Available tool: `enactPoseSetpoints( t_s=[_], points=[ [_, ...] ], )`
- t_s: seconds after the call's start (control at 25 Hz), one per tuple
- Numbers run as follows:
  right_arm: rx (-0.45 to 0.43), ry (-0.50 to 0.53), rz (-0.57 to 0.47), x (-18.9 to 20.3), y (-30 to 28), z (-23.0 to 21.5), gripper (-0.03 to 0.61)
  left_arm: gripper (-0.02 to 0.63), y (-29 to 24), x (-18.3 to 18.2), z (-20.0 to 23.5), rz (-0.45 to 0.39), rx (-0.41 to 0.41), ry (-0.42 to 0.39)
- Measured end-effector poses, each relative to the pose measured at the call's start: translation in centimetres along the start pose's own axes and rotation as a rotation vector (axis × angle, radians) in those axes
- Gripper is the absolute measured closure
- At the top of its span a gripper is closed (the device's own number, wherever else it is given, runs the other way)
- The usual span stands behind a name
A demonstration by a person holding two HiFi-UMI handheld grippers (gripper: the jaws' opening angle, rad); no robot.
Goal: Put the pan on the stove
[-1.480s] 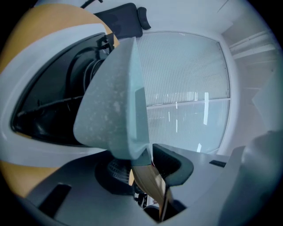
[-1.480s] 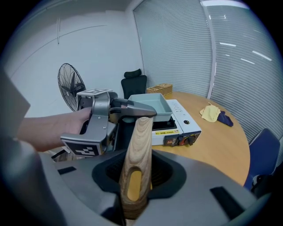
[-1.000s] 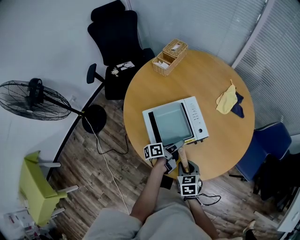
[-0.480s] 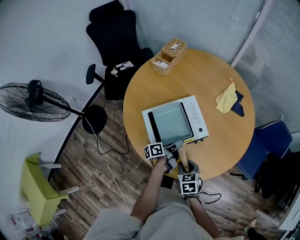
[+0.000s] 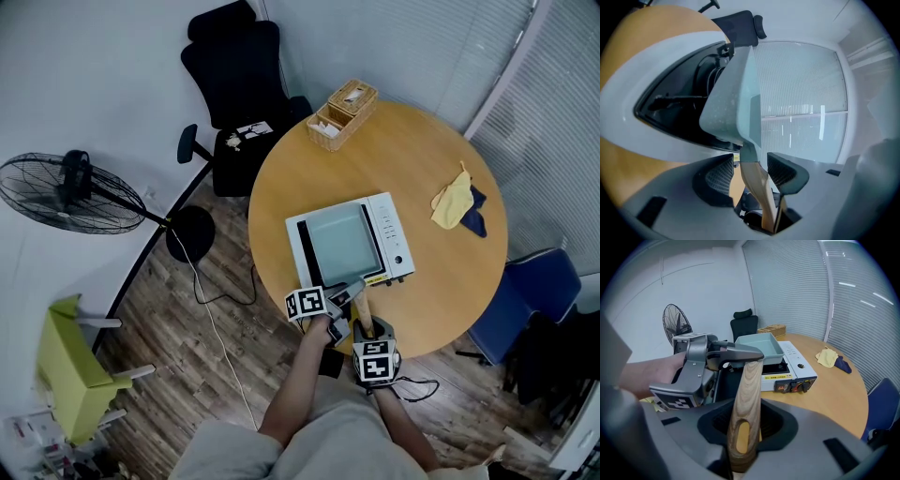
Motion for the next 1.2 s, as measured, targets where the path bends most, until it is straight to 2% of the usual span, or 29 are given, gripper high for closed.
enactPoseSetpoints(
  t_s=[0.24, 0.44, 0.6, 0.88, 1.04, 1.2],
  points=[
    [-0.025, -0.014, 0.001, 0.0, 0.1, -0.1, 0.468, 0.388, 2.4, 0.7, -0.6, -0.011, -0.022, -0.032],
    [-0.044, -0.015, -0.011, 0.0, -0.2, -0.5, 0.463, 0.388, 4.6, 0.9, -1.0, -0.051, -0.026, -0.046],
    [-0.058, -0.008, -0.012, 0.2, -0.2, -0.6, 0.408, 0.388, 6.2, 1.2, -1.4, -0.088, -0.036, -0.074],
    [-0.085, -0.013, -0.019, 0.5, 0.7, -0.9, 0.392, 0.388, 9.0, 0.3, -3.9, -0.152, -0.065, -0.237],
    [-0.099, -0.007, -0.04, 0.3, 2.0, -0.8, 0.39, 0.388, 10.0, 1.1, -5.2, -0.156, -0.097, -0.348],
    [-0.116, 0.013, -0.06, 0.3, 2.8, -0.8, 0.388, 0.388, 10.4, 2.0, -6.0, -0.176, -0.115, -0.414]
  ],
)
Point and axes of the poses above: the fingertips, and each gripper's own axes: y backward along the fingers, z to its left, x out of its underside, the point moved 9 cm from there along y, backward along the fingers, and after that the axes turned 15 degrees about -z, right-handed, at the moved point
